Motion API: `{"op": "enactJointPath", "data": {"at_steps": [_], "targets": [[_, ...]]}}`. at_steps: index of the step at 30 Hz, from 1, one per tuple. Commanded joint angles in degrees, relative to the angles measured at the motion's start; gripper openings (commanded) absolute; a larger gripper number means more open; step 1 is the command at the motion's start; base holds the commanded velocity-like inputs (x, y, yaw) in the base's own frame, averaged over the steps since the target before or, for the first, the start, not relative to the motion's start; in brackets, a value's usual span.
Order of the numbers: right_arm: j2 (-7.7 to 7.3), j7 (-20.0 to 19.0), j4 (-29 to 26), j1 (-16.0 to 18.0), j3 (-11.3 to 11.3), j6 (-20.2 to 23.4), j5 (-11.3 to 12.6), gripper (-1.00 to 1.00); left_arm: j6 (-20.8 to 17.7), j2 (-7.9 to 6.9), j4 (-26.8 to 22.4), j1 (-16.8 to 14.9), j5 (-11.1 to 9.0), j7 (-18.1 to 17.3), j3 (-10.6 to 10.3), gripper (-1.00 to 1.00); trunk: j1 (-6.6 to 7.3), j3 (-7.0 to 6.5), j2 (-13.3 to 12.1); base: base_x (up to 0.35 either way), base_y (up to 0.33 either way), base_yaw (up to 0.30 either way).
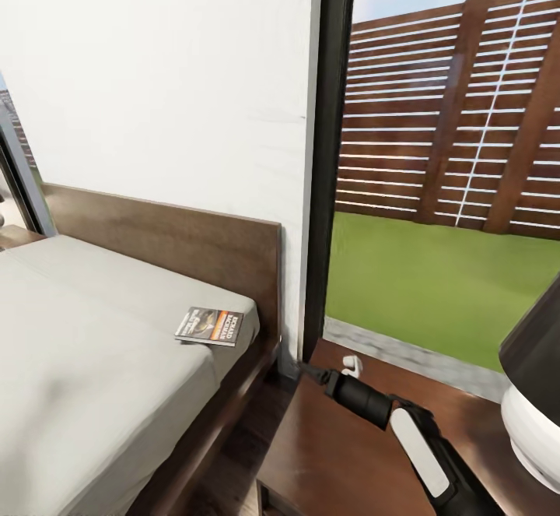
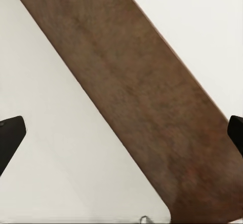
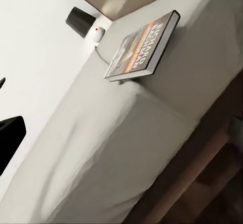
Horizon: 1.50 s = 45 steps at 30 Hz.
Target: In the bedroom, move the book from the bed onto either nightstand, and place the two sandals side by side next to the bed.
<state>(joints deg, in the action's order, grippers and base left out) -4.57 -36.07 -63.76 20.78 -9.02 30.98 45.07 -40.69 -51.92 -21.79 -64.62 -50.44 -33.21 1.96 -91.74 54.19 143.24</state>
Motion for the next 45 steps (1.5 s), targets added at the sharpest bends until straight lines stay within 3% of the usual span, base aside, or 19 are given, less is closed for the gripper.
{"op": "enactJointPath", "data": {"at_steps": [1,5,9,17,22,27,35,45], "targets": [[0.24,0.2,0.7,0.2,0.3,0.5,0.7,1.0,-0.5,0.07,-0.1,-0.1,0.0,-0.1,-0.2,1.0,0.02,0.06,0.0,0.0,0.0,0.0],[1.8,0.7,4.0,2.1,1.2,0.6,1.8,1.0,-1.2,0.24,-1.3,-0.1,0.0,0.0,-1.2,1.0,0.02,0.06,0.0,0.0,0.0,0.0],[3.65,1.5,8.2,6.0,1.6,0.8,3.3,1.0,-2.6,0.36,-3.0,-0.1,0.0,0.0,-1.6,1.0,0.02,0.06,0.0,0.0,0.0,0.0],[7.88,2.0,19.4,13.9,1.8,2.2,8.8,1.0,-8.2,0.47,-7.7,-0.1,0.1,0.3,-1.8,1.0,0.02,0.06,0.0,0.0,0.0,0.0],[9.48,2.2,22.4,15.9,1.8,2.7,12.3,1.0,-12.2,0.63,-11.4,-0.1,-0.1,2.7,-1.8,1.0,0.02,0.06,0.0,0.0,0.0,0.0],[11.51,2.5,24.4,17.3,1.7,2.9,14.0,1.0,-14.6,0.76,-14.9,-0.1,-0.5,5.7,-1.6,1.0,0.02,0.06,0.0,0.0,0.0,0.0],[13.45,3.8,30.7,19.7,1.8,2.7,15.3,1.0,-16.1,0.78,-17.5,-0.1,-0.7,7.3,-1.2,1.0,0.02,0.06,0.0,0.0,0.0,0.0],[14.57,4.2,40.4,23.5,1.7,0.2,20.0,1.0,-16.7,0.77,-19.1,-0.1,-0.9,7.7,3.1,1.0,0.02,0.06,0.0,0.0,0.0,0.0]]}}
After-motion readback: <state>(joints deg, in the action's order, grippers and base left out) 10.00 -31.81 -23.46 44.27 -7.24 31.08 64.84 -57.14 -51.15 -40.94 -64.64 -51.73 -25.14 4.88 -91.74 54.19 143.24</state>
